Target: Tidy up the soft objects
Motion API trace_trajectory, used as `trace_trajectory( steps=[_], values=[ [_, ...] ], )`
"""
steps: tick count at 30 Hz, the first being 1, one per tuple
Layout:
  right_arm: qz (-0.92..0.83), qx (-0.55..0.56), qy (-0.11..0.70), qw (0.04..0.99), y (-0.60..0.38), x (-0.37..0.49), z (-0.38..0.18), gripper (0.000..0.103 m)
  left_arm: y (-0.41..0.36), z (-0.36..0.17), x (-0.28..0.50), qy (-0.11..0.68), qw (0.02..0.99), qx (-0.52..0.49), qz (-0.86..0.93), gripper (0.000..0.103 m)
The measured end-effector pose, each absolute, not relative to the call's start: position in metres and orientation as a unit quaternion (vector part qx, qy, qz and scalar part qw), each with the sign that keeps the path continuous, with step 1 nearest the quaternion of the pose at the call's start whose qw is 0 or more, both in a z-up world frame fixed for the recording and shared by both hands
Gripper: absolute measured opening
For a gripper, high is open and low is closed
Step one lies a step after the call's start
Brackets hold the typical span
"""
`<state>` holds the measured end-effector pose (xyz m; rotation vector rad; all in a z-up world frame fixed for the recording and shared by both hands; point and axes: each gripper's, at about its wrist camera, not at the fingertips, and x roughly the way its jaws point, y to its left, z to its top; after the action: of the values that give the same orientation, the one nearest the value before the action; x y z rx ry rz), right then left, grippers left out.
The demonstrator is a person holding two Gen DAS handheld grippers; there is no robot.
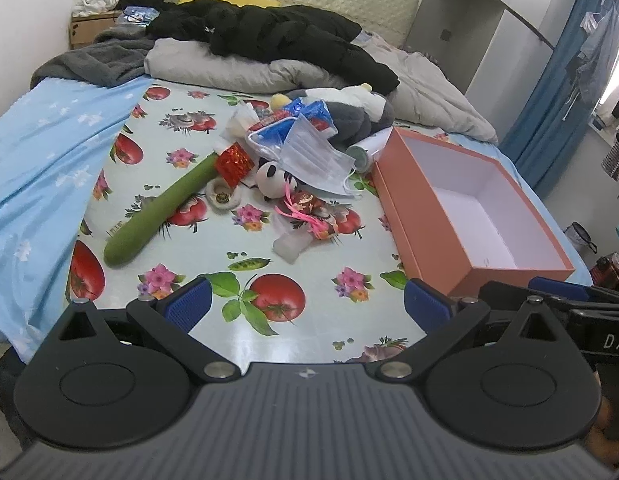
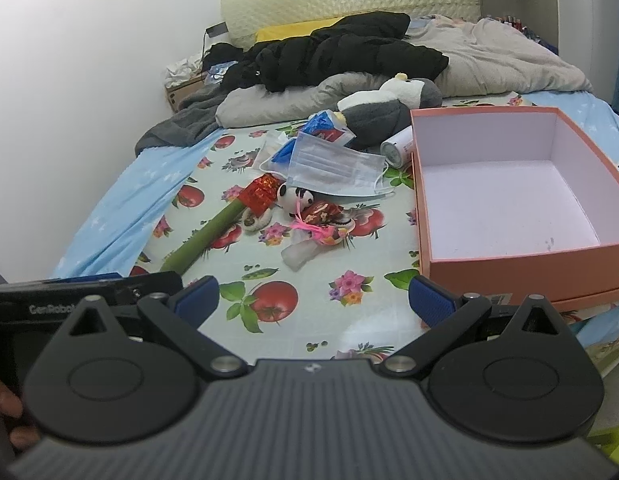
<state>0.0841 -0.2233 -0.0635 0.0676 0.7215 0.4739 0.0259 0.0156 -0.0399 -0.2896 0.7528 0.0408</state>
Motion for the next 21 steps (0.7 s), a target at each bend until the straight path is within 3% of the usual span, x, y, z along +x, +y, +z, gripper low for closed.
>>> trace_trajectory(
  steps=[21],
  values=[
    [0.236, 0.065, 0.34, 0.908, -0.232, 0.084, -0.061, 0.097, 0.018, -0.04, 0.031, 0.359, 0.92, -0.159, 0.01, 0.103]
  ],
)
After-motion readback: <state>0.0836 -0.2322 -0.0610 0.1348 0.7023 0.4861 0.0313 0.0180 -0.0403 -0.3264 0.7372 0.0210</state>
